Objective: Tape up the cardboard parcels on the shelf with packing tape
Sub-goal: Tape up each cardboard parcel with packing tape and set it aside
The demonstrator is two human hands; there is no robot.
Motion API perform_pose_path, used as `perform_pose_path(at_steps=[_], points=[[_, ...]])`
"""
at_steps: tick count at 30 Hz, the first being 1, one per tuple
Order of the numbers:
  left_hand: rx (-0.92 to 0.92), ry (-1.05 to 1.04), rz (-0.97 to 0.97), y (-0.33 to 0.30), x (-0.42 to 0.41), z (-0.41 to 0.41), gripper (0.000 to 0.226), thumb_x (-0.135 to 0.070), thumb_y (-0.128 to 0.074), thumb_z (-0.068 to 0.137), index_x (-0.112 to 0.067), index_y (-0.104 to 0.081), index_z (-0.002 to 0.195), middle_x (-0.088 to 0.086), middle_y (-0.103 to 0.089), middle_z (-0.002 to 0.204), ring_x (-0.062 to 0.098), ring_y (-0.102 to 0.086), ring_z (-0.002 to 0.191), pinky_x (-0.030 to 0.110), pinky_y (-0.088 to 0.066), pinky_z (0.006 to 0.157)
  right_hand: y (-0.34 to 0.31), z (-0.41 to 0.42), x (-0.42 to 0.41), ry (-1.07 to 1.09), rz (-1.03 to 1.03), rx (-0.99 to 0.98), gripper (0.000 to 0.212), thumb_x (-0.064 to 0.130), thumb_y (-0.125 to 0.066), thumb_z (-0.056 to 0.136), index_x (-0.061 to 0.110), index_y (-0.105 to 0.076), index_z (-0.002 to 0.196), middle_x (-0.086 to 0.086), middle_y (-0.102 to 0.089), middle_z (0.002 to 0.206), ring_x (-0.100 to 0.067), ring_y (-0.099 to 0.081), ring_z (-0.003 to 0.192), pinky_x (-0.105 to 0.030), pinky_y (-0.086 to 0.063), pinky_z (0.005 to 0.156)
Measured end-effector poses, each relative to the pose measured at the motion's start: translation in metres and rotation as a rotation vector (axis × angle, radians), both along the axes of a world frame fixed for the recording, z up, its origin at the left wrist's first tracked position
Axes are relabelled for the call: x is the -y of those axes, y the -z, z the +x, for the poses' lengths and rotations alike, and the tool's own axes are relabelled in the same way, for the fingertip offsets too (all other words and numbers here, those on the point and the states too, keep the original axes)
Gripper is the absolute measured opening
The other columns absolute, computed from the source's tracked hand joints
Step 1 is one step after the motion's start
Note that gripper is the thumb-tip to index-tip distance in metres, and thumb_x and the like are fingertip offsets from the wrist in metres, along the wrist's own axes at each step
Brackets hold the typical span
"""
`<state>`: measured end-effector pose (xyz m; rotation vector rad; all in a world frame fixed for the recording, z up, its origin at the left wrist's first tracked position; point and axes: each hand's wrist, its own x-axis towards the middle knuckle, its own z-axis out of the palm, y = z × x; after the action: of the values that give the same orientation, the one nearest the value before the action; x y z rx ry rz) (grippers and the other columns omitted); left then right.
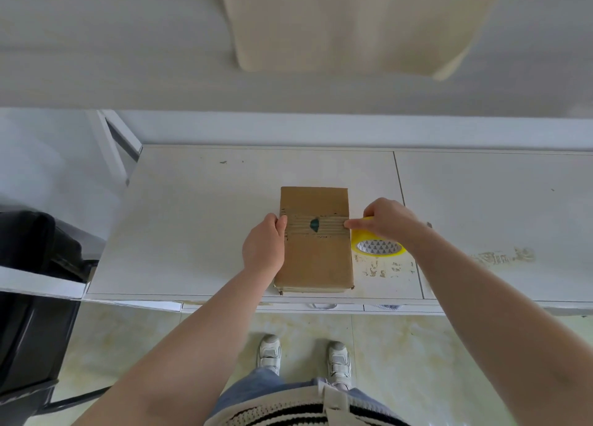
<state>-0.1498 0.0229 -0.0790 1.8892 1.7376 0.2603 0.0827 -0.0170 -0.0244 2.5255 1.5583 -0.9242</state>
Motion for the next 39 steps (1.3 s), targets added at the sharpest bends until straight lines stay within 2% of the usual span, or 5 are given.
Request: perform_pose_path(at_steps=[4, 7, 11, 31, 39], points=[[-0.183, 0.035, 0.264, -0.008, 0.001, 0.009, 0.032, -0.031, -0.043, 0.104, -0.010, -0.046, 0.128, 0.012, -0.052, 0.129, 0.031, -0.053, 0.115, 0.037, -0.040, 0.095, 0.001, 0.001, 0.000, -0.019, -0.007, -0.028, 0.051, 0.067, -0.062, 0.081, 0.019, -0.056, 0.065, 0.001, -0.055, 0.064, -0.013, -0.051, 0.059, -0.025, -0.033, 0.052], [-0.295, 0.229, 0.314, -0.014, -0.001, 0.030, 0.063, -0.035, -0.028, 0.106, -0.011, 0.000, 0.157, 0.015, 0.007, 0.165, 0.032, 0.001, 0.152, 0.044, 0.000, 0.122, 0.002, 0.002, -0.001, -0.040, -0.016, -0.005, 0.051, 0.067, -0.061, 0.082, 0.018, -0.058, 0.068, 0.000, -0.056, 0.065, -0.013, -0.051, 0.060, -0.026, -0.034, 0.053], [-0.335, 0.355, 0.277, -0.010, 0.001, 0.060, 0.070, -0.045, -0.016, 0.106, -0.007, 0.019, 0.154, 0.011, 0.029, 0.160, 0.026, 0.023, 0.149, 0.045, 0.007, 0.123, 0.002, 0.003, -0.002, -0.048, -0.016, 0.003, 0.054, 0.066, -0.062, 0.082, 0.016, -0.057, 0.064, 0.000, -0.052, 0.061, -0.014, -0.049, 0.057, -0.027, -0.033, 0.052], [-0.362, 0.411, 0.169, -0.003, 0.007, 0.078, 0.068, -0.049, -0.011, 0.104, -0.014, 0.020, 0.154, 0.010, 0.027, 0.161, 0.029, 0.022, 0.149, 0.052, 0.008, 0.121, 0.015, 0.003, 0.000, -0.013, 0.004, -0.023, 0.058, 0.069, -0.060, 0.081, 0.016, -0.053, 0.061, 0.001, -0.048, 0.058, -0.016, -0.047, 0.055, -0.027, -0.035, 0.054], [-0.248, 0.405, 0.072, -0.013, 0.000, 0.057, 0.098, -0.082, 0.004, 0.077, -0.024, 0.021, 0.154, 0.006, 0.031, 0.160, 0.026, 0.027, 0.148, 0.051, 0.016, 0.118, 0.001, 0.016, 0.008, -0.042, 0.111, -0.168, 0.054, 0.062, -0.059, 0.086, 0.014, -0.057, 0.062, -0.001, -0.046, 0.058, -0.016, -0.044, 0.056, -0.028, -0.034, 0.057]])
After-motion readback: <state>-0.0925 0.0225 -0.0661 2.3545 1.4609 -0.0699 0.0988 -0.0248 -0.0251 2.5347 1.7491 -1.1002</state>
